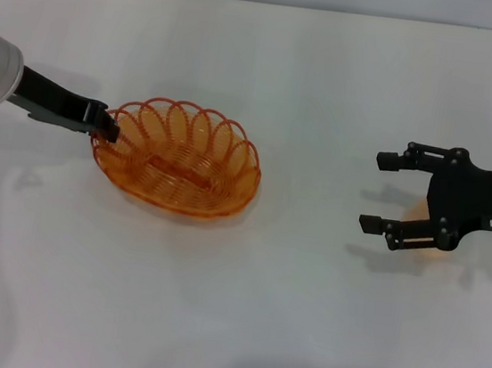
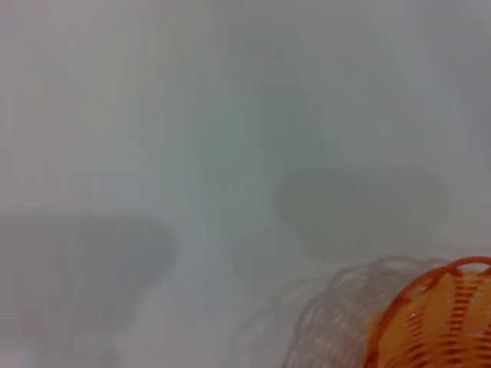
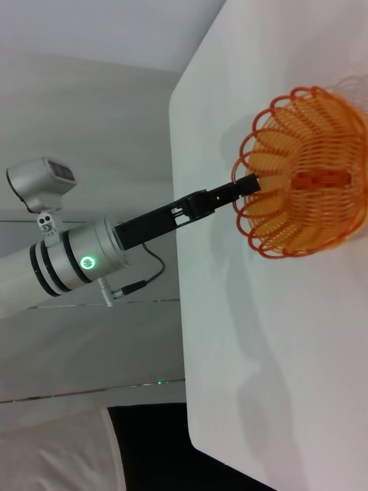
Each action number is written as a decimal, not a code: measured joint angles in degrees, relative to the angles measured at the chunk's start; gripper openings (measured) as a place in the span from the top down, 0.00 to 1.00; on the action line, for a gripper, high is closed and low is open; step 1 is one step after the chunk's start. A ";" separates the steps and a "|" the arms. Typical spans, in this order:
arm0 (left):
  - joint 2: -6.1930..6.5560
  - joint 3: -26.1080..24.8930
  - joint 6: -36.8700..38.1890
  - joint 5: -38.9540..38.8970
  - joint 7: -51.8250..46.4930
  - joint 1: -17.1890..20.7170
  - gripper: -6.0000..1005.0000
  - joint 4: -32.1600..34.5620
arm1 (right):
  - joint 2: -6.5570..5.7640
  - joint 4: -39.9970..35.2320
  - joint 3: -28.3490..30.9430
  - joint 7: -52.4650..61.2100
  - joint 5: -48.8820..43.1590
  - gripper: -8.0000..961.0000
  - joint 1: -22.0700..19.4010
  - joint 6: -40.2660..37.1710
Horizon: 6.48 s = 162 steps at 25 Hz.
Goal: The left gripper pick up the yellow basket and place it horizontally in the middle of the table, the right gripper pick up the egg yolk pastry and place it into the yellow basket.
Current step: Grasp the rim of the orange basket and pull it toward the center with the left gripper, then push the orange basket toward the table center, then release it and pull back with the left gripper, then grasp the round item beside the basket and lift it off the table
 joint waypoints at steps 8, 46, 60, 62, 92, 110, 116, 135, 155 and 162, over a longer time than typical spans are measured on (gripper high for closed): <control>-0.04 -0.19 0.43 -0.84 -0.17 0.48 0.89 0.24 | 0.00 -0.05 0.00 -0.01 0.73 0.09 -0.12 -0.18; -4.25 11.03 4.01 -9.79 -29.64 -1.65 0.92 1.94 | -0.30 -3.62 0.53 -2.92 2.98 0.09 -2.27 -0.70; -3.91 11.89 2.99 -13.14 -28.82 -1.10 0.88 1.54 | -0.17 -3.60 0.53 -2.95 2.98 0.09 -2.57 -0.31; -3.92 11.91 3.02 -13.28 -28.77 -0.90 0.81 1.45 | -0.17 -3.60 0.53 -3.04 2.98 0.09 -2.55 -0.41; -1.15 5.17 10.82 -35.99 27.48 14.00 0.19 9.48 | -0.22 -4.42 0.53 0.95 4.54 0.09 -5.97 -1.10; 3.45 0.37 23.77 -37.48 67.36 23.84 0.12 5.31 | -0.11 -4.06 0.56 1.08 4.54 0.09 -10.08 -0.82; 3.31 -1.23 24.06 -35.81 71.18 23.97 0.12 2.43 | -0.39 -6.09 0.58 5.48 3.28 0.09 -9.77 0.38; 3.07 -0.87 25.99 -33.25 71.74 22.75 0.12 2.29 | -0.23 -18.21 -2.28 33.26 -19.85 0.13 -3.66 4.92; 2.95 -1.13 25.77 -33.24 71.89 22.05 0.12 2.29 | -0.11 -16.87 -3.86 31.39 -19.80 0.48 -4.00 5.50; 2.91 -1.10 25.75 -33.32 71.93 21.99 0.12 2.29 | -0.08 -16.87 -3.87 31.26 -19.69 0.69 -3.85 5.41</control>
